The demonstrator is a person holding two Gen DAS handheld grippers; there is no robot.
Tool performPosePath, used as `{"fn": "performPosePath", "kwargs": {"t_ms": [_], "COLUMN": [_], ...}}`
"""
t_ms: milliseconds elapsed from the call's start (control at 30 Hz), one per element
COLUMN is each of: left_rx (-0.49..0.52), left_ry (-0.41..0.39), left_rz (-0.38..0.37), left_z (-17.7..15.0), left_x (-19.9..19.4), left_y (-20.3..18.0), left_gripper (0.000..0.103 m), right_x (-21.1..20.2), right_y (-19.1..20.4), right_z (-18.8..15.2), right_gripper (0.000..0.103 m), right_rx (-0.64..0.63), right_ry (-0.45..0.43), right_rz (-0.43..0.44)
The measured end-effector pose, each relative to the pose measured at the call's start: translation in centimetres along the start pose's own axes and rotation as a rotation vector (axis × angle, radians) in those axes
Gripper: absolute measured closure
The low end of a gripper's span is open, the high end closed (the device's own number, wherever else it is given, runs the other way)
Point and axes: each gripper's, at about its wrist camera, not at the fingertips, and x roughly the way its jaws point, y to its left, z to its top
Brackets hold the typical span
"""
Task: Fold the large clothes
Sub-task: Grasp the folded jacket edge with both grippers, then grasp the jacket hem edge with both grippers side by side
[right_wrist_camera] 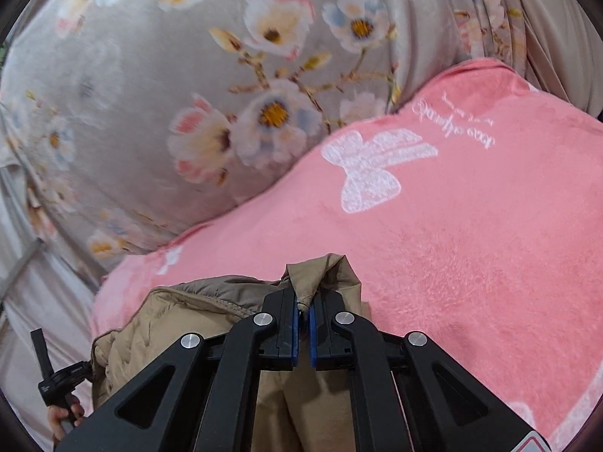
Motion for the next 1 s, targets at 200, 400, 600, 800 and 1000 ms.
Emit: {"fn": "performPosePath", "kwargs": {"t_ms": [200, 400, 600, 800, 1000], "left_rx": [0.005, 0.063, 0.097, 0.05, 0.05], "left_ry": [0.067, 0.07, 0.048, 0.045, -0.129], "left_rz": [0.045, 0.066, 0.078, 0.032, 0.078], "left_z": [-0.9, -2.0, -2.6, -2.3, -0.8], "left_x": [5.6, 7.9, 8.8, 7.7, -1.0], "left_y": [-0.2, -1.0, -1.5, -0.3, 3.2], "left_gripper": [0.097, 0.097, 0.097, 0.094, 0.039], "right_x": [5.6, 8.1, 9.2, 7.8, -2.0], "right_y": [-2.0, -3.1, -3.8, -4.4, -4.2], "right_z": [-1.7, -3.8, -4.5, -3.6, -1.2], "right_gripper": [0.099, 0.1, 0.102, 0.096, 0.047], "right_rx": [0.019, 0.028, 0.054, 0.089, -0.01], "right_ry": [0.087, 0.123, 0.144, 0.172, -0.003], "right_rz": [-0.084, -0.101, -0.085, -0.04, -0.158]}}
